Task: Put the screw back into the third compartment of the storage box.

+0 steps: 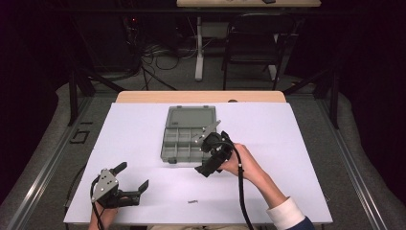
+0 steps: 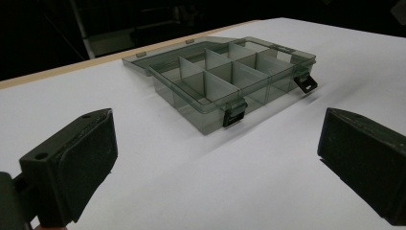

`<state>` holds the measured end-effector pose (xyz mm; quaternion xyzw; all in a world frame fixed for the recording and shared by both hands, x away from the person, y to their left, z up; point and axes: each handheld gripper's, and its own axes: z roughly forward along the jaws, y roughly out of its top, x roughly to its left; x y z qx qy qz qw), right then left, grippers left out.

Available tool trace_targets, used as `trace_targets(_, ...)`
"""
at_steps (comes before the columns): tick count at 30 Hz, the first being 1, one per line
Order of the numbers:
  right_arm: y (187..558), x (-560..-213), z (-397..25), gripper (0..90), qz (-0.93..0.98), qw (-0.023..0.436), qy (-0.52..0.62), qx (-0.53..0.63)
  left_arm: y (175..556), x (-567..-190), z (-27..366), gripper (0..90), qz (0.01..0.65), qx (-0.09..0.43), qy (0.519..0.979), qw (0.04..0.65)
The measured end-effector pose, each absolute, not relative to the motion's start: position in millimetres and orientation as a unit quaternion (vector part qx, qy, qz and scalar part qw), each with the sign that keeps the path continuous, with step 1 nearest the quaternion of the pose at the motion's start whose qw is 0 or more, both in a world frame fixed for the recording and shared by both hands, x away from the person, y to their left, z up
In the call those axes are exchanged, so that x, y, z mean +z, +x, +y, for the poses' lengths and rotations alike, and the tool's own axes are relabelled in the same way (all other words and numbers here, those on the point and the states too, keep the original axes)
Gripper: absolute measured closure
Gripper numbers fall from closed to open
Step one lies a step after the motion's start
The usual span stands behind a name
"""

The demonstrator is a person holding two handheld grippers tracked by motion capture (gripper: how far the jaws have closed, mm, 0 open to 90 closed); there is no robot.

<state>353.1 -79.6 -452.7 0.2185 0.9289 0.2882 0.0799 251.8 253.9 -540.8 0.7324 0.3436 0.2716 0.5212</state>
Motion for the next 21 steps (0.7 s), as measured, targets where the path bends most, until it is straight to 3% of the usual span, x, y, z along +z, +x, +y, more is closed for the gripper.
trace_targets(19,310,-483,-75,0.3,0.935,0.053,0.185,0.299,251,-541,253,0.1,0.342,0.27,0.734,0.521)
trace_targets(21,310,-485,-73,5.5,0.937,0.048,0.176,0.298,251,-541,253,0.1,0.343,0.27,0.734,0.521)
